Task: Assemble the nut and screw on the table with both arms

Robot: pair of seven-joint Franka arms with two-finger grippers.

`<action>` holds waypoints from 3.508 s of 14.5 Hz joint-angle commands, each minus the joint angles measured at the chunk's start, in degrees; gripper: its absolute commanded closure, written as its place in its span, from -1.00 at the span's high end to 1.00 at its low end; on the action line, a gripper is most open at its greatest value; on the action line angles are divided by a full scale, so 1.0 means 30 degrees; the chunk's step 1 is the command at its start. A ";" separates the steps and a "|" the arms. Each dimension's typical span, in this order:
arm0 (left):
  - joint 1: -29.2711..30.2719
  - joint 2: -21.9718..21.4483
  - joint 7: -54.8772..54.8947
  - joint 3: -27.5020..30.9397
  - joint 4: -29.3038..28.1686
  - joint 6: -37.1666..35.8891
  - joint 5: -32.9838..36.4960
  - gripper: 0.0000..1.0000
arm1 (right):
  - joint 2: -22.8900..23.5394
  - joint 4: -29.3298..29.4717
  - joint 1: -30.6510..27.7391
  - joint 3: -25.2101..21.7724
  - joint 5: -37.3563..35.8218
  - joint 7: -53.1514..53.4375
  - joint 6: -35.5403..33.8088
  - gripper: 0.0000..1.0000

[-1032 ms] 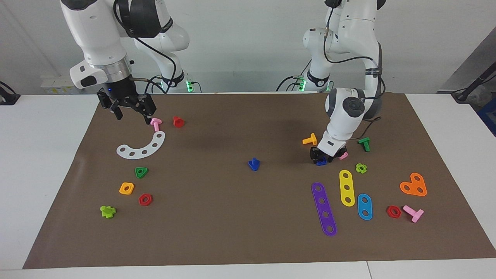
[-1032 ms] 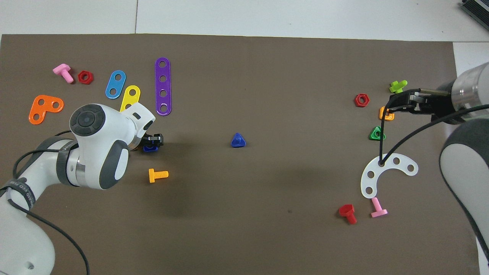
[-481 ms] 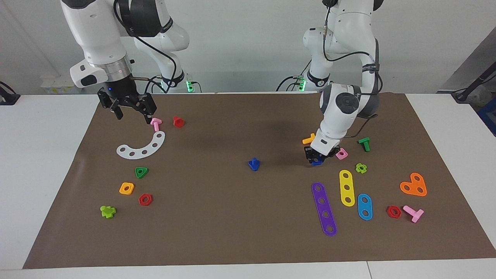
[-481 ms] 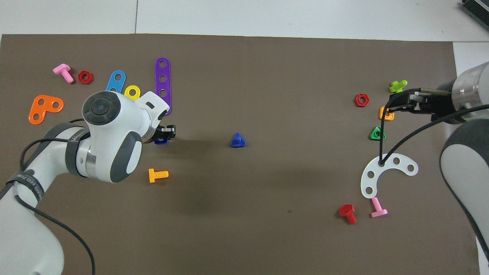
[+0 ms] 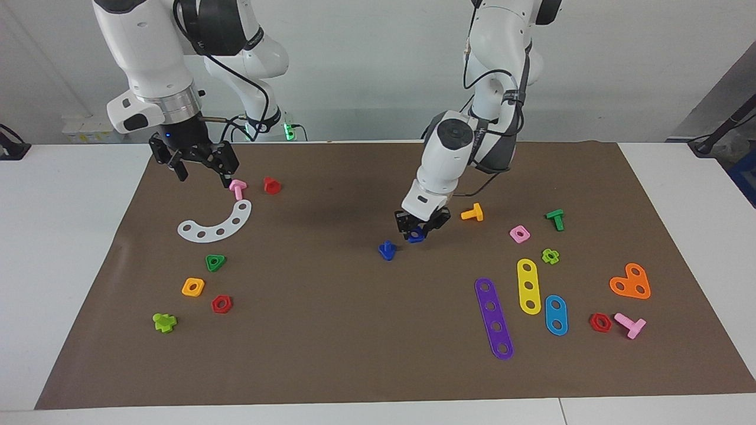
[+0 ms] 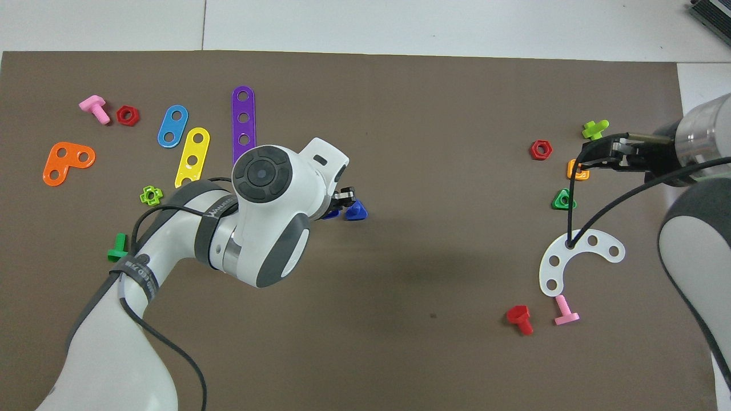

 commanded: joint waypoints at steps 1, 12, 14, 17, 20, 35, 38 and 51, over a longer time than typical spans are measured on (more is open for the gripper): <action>-0.0481 0.1235 -0.0295 0.0381 0.1717 -0.0256 -0.0911 -1.00 | -0.0169 0.0032 -0.0200 0.0157 0.0393 -0.0272 -0.0298 1.00; -0.1184 0.2086 -0.0324 0.0381 0.1573 -0.0342 -0.0766 -1.00 | -0.0169 0.0032 -0.0229 0.0157 0.0393 -0.0272 -0.0298 1.00; -0.1273 0.2115 -0.0324 0.0381 0.1396 -0.0166 -0.0736 -1.00 | -0.0169 0.0032 -0.0229 0.0157 0.0393 -0.0272 -0.0298 1.00; -0.1273 0.2115 -0.0324 0.0381 0.0753 0.0273 -0.0619 -1.00 | -0.0198 0.0003 -0.0229 0.0157 0.0393 -0.0272 -0.0298 1.00; -0.1302 0.2115 -0.0295 0.0381 0.0722 0.0303 -0.0329 -0.19 | -0.0198 0.0032 -0.0229 0.0157 0.0393 -0.0272 -0.0298 1.00; 0.7008 -0.2188 0.8104 0.0732 0.2833 -1.1784 0.2595 1.00 | -0.0198 0.0032 -0.0229 0.0157 0.0393 -0.0272 -0.0298 1.00; 0.8889 -0.3447 0.9870 0.0732 0.1576 -1.3552 0.4446 1.00 | -0.0198 0.0032 -0.0200 0.0157 0.0393 -0.0272 -0.0298 1.00; 1.1002 -0.6966 1.3672 0.0908 0.2802 -1.2473 0.1490 1.00 | -0.0198 0.0032 -0.0200 0.0157 0.0393 -0.0272 -0.0298 1.00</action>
